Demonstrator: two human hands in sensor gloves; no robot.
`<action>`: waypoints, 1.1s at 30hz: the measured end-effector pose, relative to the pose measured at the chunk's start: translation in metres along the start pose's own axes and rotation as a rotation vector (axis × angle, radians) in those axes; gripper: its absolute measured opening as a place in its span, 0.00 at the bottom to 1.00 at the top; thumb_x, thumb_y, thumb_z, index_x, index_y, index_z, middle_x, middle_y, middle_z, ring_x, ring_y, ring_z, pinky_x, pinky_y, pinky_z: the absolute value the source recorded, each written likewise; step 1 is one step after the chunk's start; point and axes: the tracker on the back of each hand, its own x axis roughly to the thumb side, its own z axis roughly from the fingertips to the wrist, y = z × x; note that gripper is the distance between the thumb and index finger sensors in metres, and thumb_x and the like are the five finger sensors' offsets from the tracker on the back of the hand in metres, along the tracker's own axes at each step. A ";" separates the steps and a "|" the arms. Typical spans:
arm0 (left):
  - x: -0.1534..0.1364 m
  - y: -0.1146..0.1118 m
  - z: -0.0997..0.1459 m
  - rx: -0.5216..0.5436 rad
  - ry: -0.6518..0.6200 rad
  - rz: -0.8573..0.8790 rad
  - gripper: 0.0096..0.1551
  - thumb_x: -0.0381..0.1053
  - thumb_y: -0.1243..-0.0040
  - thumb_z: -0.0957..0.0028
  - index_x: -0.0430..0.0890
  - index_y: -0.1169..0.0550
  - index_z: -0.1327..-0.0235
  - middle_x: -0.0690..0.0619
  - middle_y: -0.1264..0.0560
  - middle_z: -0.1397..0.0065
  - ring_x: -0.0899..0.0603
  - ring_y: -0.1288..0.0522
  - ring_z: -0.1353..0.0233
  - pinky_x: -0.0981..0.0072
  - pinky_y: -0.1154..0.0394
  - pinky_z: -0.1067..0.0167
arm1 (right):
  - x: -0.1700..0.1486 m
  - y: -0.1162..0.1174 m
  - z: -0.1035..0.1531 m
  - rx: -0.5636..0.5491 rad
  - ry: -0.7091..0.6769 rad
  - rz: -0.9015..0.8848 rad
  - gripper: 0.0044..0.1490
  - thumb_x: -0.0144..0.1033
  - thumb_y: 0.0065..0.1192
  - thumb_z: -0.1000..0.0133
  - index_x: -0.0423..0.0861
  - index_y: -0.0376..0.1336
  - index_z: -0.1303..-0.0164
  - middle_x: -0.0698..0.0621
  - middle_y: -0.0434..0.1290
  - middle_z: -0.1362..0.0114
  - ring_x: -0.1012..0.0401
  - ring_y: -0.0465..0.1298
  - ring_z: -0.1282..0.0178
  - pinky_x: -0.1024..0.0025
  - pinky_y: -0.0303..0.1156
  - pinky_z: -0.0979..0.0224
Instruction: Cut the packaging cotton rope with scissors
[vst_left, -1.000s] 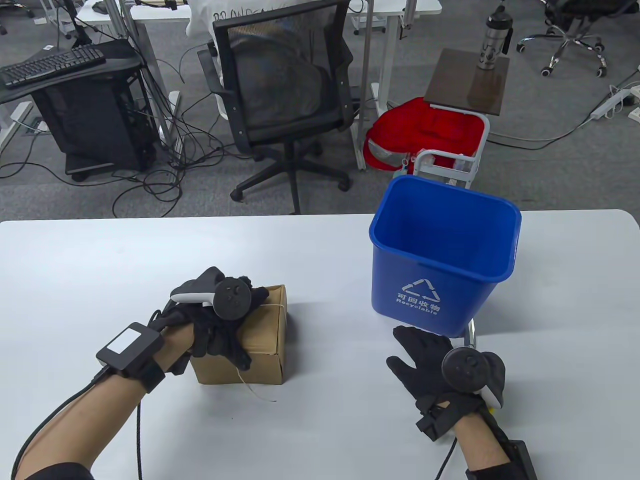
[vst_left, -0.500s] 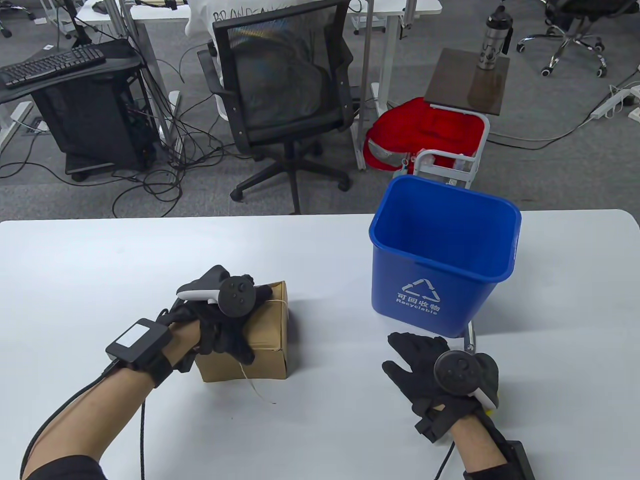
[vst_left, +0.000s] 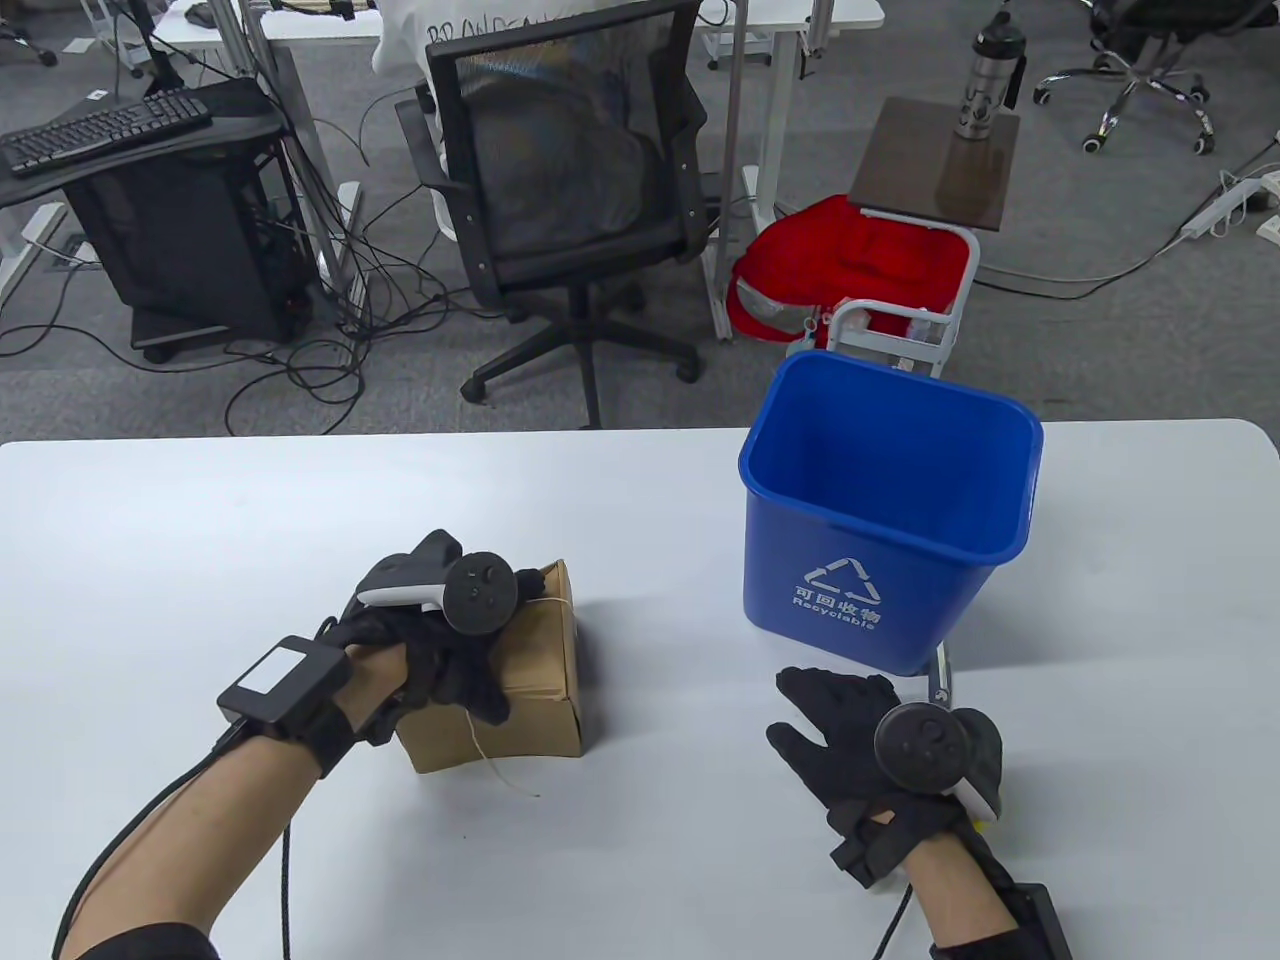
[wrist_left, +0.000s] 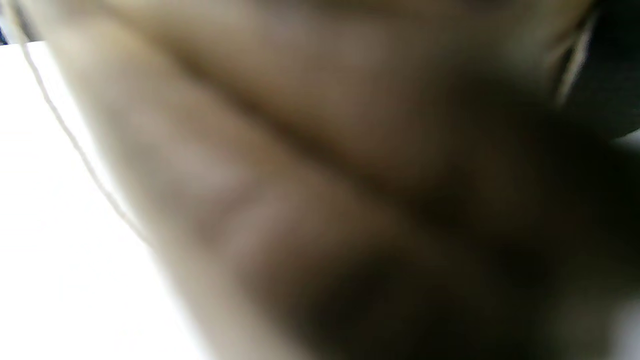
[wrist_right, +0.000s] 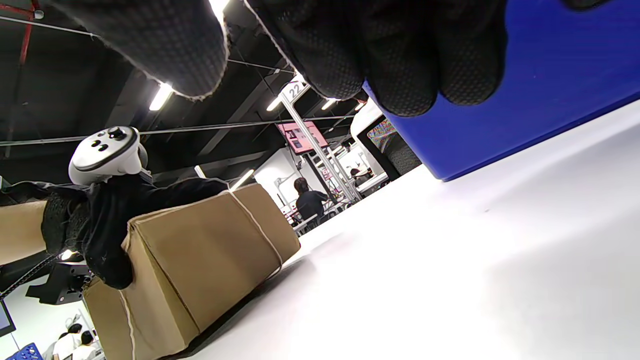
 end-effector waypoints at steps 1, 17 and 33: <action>0.002 0.004 0.003 0.000 0.012 0.016 0.85 0.75 0.21 0.59 0.44 0.67 0.19 0.21 0.61 0.20 0.14 0.50 0.24 0.14 0.56 0.30 | 0.000 0.000 0.000 0.000 0.000 -0.001 0.43 0.54 0.63 0.46 0.35 0.67 0.30 0.28 0.72 0.28 0.30 0.69 0.32 0.16 0.50 0.33; 0.108 0.060 0.034 0.173 -0.107 -0.071 0.84 0.74 0.21 0.59 0.45 0.66 0.19 0.19 0.60 0.21 0.13 0.48 0.25 0.14 0.55 0.31 | -0.007 -0.009 0.002 -0.022 0.022 -0.027 0.43 0.53 0.63 0.46 0.34 0.66 0.30 0.27 0.71 0.28 0.29 0.68 0.32 0.15 0.48 0.32; 0.187 0.019 -0.007 0.042 -0.142 -0.195 0.84 0.75 0.21 0.60 0.45 0.65 0.20 0.20 0.60 0.22 0.14 0.48 0.25 0.15 0.53 0.32 | -0.004 -0.036 0.009 -0.097 0.001 0.018 0.43 0.53 0.64 0.46 0.34 0.66 0.30 0.27 0.71 0.27 0.29 0.67 0.31 0.15 0.46 0.32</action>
